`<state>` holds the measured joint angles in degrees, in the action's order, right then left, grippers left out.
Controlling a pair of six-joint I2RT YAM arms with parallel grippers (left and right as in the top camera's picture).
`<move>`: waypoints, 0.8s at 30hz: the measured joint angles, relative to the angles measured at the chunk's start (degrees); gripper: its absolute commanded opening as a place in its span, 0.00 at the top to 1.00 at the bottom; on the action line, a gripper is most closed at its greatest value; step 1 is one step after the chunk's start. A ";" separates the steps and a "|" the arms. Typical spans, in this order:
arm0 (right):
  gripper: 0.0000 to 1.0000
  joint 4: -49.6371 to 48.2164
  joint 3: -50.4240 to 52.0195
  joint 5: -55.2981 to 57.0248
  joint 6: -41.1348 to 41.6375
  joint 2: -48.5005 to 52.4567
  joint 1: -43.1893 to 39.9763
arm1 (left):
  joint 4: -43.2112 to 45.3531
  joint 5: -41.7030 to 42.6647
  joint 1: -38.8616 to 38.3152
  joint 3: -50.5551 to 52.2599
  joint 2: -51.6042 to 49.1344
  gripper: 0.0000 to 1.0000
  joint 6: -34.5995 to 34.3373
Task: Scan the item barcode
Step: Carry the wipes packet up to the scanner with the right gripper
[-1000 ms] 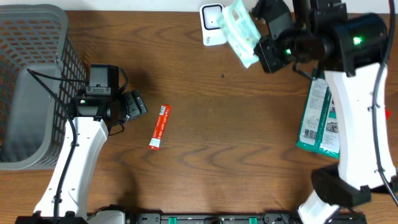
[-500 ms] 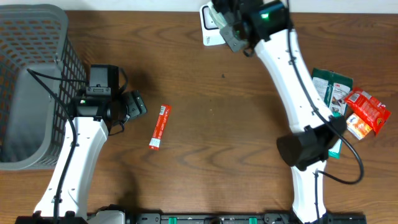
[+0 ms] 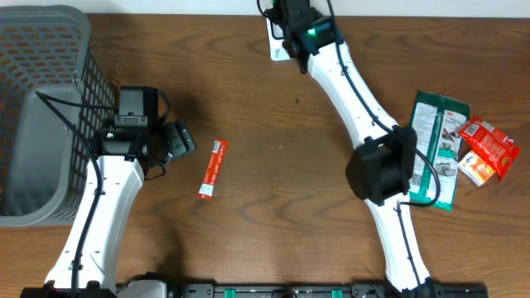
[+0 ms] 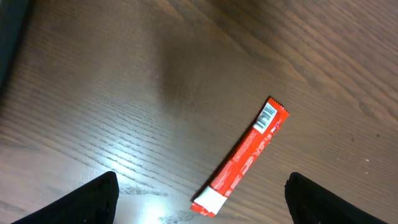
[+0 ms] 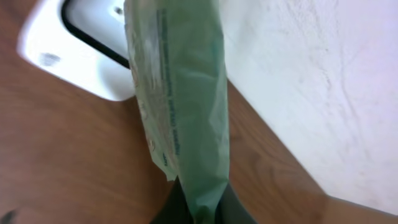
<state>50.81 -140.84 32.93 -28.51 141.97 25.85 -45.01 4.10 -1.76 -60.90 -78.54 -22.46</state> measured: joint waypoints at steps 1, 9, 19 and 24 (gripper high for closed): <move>0.99 -0.96 0.00 0.90 -0.33 0.57 0.02 | -0.02 0.00 0.00 0.00 0.00 0.14 0.00; 0.99 -8.96 0.00 7.56 -4.72 2.43 0.28 | 0.02 0.00 0.00 0.00 0.00 0.14 0.00; 0.99 -16.48 0.00 14.43 -17.07 8.74 2.73 | 0.02 0.00 0.00 0.00 0.00 0.13 0.00; 0.99 -16.59 0.00 15.15 -18.56 11.13 3.28 | 0.02 0.00 0.00 0.00 0.00 0.13 0.00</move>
<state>34.22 -140.84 48.07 -47.07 153.10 29.12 -44.99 4.10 -1.76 -60.90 -78.54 -22.46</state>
